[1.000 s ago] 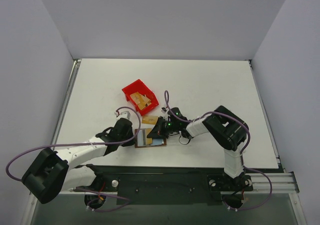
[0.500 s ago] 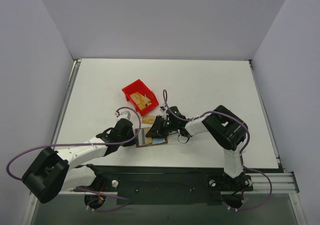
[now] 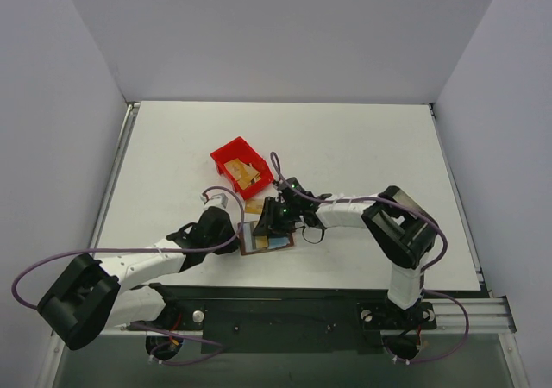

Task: Put the credit cards into the card holder
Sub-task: Insert the credit card into the card holder.

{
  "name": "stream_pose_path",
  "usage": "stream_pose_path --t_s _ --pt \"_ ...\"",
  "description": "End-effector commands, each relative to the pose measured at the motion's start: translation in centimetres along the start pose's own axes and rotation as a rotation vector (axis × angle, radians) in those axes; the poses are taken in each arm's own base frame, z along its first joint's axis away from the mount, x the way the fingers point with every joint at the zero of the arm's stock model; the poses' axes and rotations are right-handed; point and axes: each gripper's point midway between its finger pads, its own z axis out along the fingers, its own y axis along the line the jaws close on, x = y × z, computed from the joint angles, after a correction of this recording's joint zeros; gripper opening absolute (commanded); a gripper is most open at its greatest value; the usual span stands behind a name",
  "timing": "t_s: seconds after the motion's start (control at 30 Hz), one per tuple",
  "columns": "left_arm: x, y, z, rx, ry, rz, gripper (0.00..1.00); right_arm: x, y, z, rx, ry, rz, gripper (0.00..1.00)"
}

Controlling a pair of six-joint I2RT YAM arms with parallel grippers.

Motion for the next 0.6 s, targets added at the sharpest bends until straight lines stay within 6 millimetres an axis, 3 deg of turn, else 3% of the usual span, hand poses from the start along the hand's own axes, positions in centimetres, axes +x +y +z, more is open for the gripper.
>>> stream_pose_path --t_s 0.0,0.3,0.57 --pt "0.9 -0.3 -0.1 0.029 0.025 0.002 0.10 0.4 -2.5 -1.6 0.192 -0.001 -0.055 0.32" --pt "1.0 -0.2 0.0 0.026 0.026 0.001 0.10 -0.1 -3.3 -3.5 0.320 -0.019 -0.104 0.33" --pt "0.8 -0.5 0.1 0.035 0.024 0.000 0.10 0.0 -3.0 -3.7 0.346 -0.002 -0.141 0.34"
